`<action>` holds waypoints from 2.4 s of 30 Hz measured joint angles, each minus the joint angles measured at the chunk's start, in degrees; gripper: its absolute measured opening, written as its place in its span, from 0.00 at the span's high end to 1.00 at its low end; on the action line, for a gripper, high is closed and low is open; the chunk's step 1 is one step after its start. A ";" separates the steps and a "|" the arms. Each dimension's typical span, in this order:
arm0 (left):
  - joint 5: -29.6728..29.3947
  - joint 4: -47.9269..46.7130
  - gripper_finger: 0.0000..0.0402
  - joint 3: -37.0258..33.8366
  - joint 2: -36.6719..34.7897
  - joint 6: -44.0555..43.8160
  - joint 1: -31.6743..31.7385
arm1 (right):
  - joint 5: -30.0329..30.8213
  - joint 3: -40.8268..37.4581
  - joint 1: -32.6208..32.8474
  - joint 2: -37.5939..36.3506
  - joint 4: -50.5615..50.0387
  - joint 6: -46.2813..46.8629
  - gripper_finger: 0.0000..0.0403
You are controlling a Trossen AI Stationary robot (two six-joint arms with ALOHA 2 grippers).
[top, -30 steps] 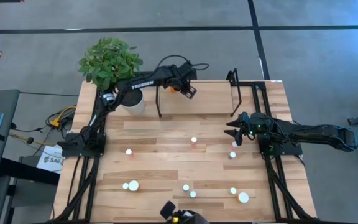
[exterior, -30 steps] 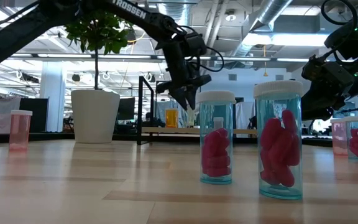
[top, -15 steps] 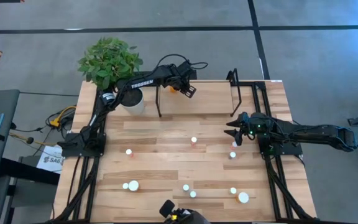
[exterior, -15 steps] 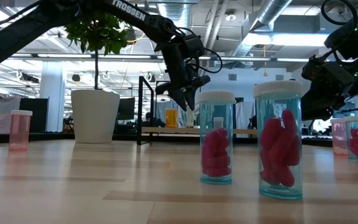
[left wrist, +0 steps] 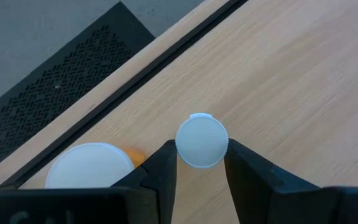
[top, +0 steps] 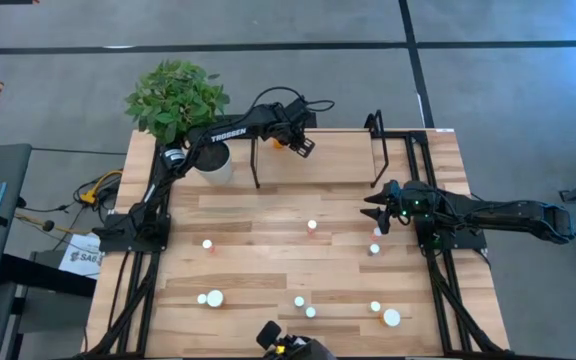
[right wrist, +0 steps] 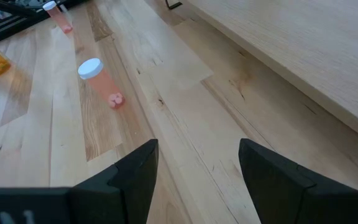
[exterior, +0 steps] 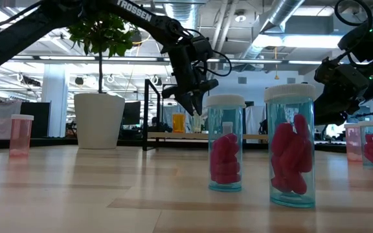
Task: Pick and place medicine bottles onto shelf by color
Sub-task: Put the top yellow pill bottle on the shelf
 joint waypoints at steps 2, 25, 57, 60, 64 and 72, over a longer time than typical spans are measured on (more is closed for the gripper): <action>-0.01 0.00 0.73 0.00 0.00 -0.02 0.00 | -0.01 0.01 -0.02 0.01 -0.01 0.00 0.38; 0.21 -0.61 0.73 -0.04 0.00 0.24 -0.04 | -0.01 0.00 -0.01 0.00 0.00 0.00 0.38; -1.17 -0.76 0.73 -0.04 -0.02 -0.04 -0.10 | 0.00 0.00 -0.01 0.02 -0.01 0.00 0.38; -1.09 -0.48 0.73 -0.04 -0.02 0.32 -0.13 | 0.00 0.00 0.00 0.00 -0.02 0.00 0.38; -0.58 -0.38 0.73 -0.04 -0.02 0.46 -0.14 | 0.00 0.00 0.00 0.02 0.00 0.00 0.38; -0.55 -0.13 0.73 -0.04 -0.03 0.64 -0.21 | 0.00 0.00 0.00 0.00 -0.02 0.00 0.38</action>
